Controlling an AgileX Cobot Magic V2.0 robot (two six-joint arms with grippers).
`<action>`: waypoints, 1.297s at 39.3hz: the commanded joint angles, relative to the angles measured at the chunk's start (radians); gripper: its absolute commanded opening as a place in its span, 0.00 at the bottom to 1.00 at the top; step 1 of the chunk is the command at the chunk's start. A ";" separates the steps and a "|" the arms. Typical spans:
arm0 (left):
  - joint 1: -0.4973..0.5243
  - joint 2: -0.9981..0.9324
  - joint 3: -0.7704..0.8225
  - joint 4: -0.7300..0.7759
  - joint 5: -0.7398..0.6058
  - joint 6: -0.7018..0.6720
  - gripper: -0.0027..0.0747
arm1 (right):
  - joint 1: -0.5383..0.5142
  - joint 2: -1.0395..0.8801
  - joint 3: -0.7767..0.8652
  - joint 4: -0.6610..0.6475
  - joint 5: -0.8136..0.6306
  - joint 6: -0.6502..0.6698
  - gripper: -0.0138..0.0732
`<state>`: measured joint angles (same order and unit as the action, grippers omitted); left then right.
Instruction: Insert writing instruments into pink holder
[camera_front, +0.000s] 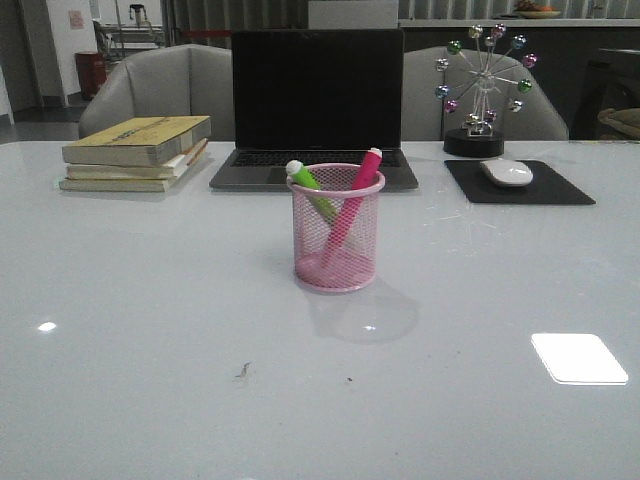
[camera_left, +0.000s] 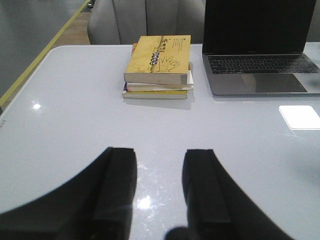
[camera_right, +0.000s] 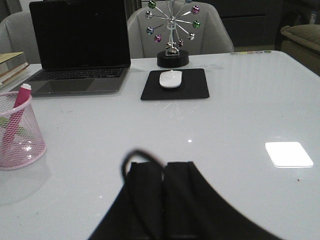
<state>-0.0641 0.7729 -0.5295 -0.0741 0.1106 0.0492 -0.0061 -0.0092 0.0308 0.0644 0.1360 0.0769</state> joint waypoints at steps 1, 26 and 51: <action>0.004 -0.006 -0.031 0.000 -0.081 0.000 0.43 | 0.002 -0.020 0.001 -0.017 -0.084 -0.008 0.19; 0.004 -0.006 -0.031 0.000 -0.081 0.000 0.43 | 0.002 -0.020 0.001 -0.017 -0.042 -0.008 0.19; 0.004 -0.006 -0.031 0.000 -0.083 0.000 0.36 | 0.002 -0.020 0.001 -0.017 -0.042 -0.008 0.19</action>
<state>-0.0641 0.7729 -0.5295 -0.0741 0.1106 0.0492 -0.0061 -0.0089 0.0308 0.0583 0.1737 0.0769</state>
